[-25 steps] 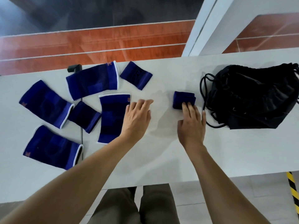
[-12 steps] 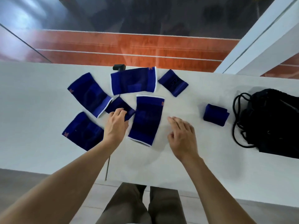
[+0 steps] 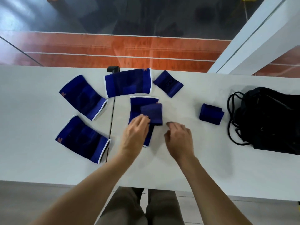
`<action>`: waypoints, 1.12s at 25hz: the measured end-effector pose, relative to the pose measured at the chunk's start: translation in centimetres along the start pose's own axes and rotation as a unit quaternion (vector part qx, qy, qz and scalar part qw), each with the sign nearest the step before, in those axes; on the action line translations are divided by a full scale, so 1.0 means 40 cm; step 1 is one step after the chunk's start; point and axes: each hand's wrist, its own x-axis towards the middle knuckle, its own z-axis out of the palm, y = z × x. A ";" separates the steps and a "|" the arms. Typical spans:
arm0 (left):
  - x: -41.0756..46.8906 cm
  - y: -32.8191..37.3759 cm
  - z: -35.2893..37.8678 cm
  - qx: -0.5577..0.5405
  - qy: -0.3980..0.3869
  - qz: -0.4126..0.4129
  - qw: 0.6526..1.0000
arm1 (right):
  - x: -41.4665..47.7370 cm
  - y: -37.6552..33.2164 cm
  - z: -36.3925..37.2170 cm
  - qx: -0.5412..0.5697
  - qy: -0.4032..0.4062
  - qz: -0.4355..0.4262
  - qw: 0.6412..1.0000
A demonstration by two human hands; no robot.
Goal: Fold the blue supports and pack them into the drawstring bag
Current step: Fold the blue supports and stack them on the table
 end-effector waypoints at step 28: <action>-0.194 0.109 0.114 0.107 -0.288 0.043 0.951 | -0.235 0.185 0.013 -0.027 0.075 0.075 0.994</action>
